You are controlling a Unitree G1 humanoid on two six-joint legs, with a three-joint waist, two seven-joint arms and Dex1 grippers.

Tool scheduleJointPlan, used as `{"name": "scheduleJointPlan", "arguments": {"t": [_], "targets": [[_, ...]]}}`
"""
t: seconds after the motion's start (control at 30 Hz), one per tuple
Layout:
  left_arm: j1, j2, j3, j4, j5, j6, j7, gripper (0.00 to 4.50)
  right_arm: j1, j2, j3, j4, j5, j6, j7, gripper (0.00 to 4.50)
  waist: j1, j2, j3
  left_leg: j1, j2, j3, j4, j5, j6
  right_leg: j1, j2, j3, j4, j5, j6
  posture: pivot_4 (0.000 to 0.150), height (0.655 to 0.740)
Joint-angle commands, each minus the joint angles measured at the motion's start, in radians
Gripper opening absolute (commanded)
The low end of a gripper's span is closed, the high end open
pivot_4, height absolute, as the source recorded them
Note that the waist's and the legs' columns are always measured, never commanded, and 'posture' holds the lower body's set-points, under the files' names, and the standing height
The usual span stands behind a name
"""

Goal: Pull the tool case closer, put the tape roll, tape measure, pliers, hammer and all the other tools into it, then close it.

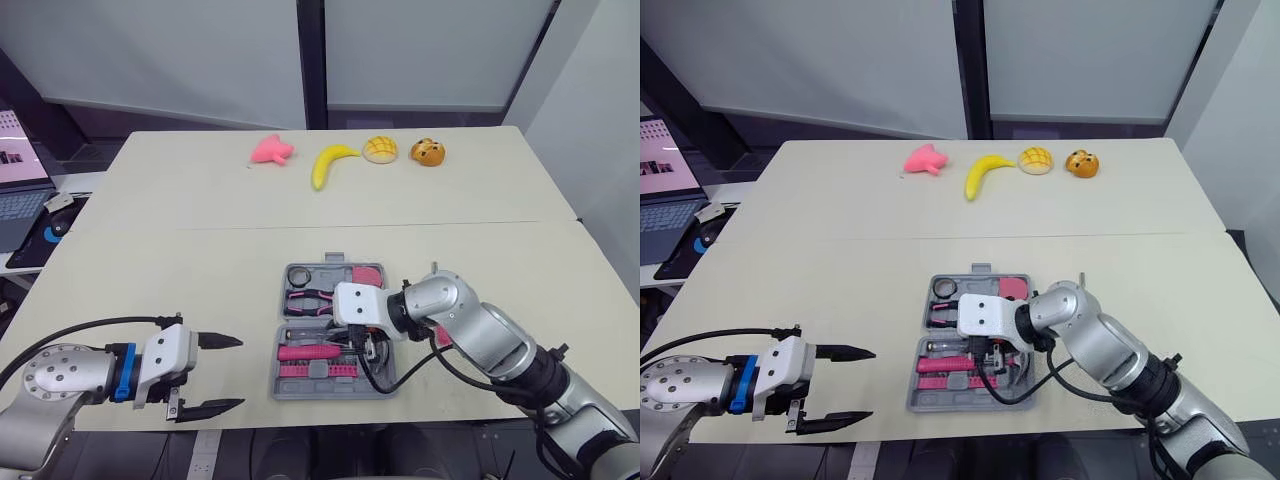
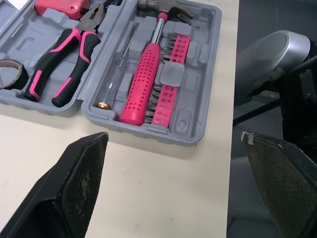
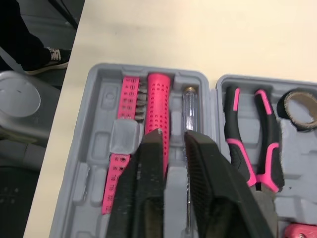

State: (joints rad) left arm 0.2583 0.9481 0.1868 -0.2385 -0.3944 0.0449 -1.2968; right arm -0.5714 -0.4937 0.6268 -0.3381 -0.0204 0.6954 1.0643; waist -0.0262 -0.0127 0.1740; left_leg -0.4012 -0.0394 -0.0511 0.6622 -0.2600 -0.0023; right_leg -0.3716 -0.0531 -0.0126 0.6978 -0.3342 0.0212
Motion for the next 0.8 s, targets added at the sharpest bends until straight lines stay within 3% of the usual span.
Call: {"name": "scheduleJointPlan", "arguments": {"t": [0.03,0.53,0.8], "targets": [[0.005,-0.003,0.032,-0.018,-0.02,0.0,0.006,4.5,0.013,0.012,0.039,0.056,-0.022,-0.089,-0.014,0.03,-0.002,0.0,0.0,0.0,0.0,0.0,0.0,0.0,0.0,0.0,0.0,0.0,0.0,0.0,0.0,0.15,0.7193],[0.007,-0.036,0.028,-0.043,-0.025,0.017,0.053,4.5,0.031,0.03,0.152,0.291,-0.176,-0.205,-0.048,0.03,-0.002,-0.002,-0.002,0.003,0.0,0.0,0.0,0.0,0.0,0.001,0.0,0.0,0.0,0.0,0.0,0.15,0.7193],[-0.02,-0.075,0.063,-0.031,-0.065,0.037,0.096,4.5,0.062,0.082,-0.034,0.106,-0.015,-0.174,-0.036,0.03,-0.001,-0.008,-0.005,0.001,0.0,-0.001,0.0,0.0,0.0,0.001,0.0,0.0,0.001,0.0,0.0,0.15,0.7193]]}}
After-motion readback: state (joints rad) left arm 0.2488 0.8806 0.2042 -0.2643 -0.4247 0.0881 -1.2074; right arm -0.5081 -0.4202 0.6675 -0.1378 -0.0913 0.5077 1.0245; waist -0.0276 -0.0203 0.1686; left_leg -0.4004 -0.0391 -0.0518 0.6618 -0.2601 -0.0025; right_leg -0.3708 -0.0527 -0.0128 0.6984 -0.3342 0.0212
